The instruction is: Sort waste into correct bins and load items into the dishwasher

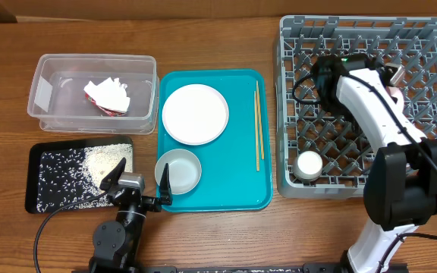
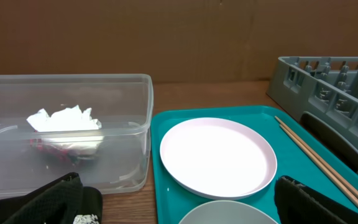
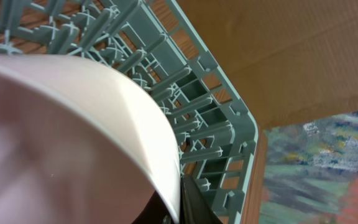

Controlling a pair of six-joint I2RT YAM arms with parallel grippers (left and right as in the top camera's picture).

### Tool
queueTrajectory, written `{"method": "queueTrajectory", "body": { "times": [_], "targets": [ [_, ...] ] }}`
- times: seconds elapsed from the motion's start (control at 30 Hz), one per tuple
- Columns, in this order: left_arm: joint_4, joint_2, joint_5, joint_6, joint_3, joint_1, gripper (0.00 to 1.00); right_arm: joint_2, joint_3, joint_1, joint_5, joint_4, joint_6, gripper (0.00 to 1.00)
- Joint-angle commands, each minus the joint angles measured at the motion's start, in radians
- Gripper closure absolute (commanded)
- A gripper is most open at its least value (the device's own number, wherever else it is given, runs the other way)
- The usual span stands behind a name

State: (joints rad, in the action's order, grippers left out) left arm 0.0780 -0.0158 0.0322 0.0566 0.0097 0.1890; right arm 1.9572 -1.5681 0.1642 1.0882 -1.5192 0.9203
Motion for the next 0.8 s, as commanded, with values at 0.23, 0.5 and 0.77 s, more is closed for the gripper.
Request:
{"method": "queueTrajectory", "body": {
  "times": [0.23,0.5,0.77],
  "targets": [
    [-0.004,0.011,-0.011,0.018,-0.005,-0.006,0.00,0.034,-0.002,0.144,-0.089,0.012,-0.004,0.96],
    [-0.004,0.011,-0.011,0.018,-0.005,-0.006,0.00,0.033,-0.002,0.156,0.031,-0.059,0.055,0.96],
    [-0.004,0.011,-0.011,0.018,-0.005,-0.006,0.00,0.033,-0.002,0.022,0.045,-0.005,0.074,0.96]
  ]
}}
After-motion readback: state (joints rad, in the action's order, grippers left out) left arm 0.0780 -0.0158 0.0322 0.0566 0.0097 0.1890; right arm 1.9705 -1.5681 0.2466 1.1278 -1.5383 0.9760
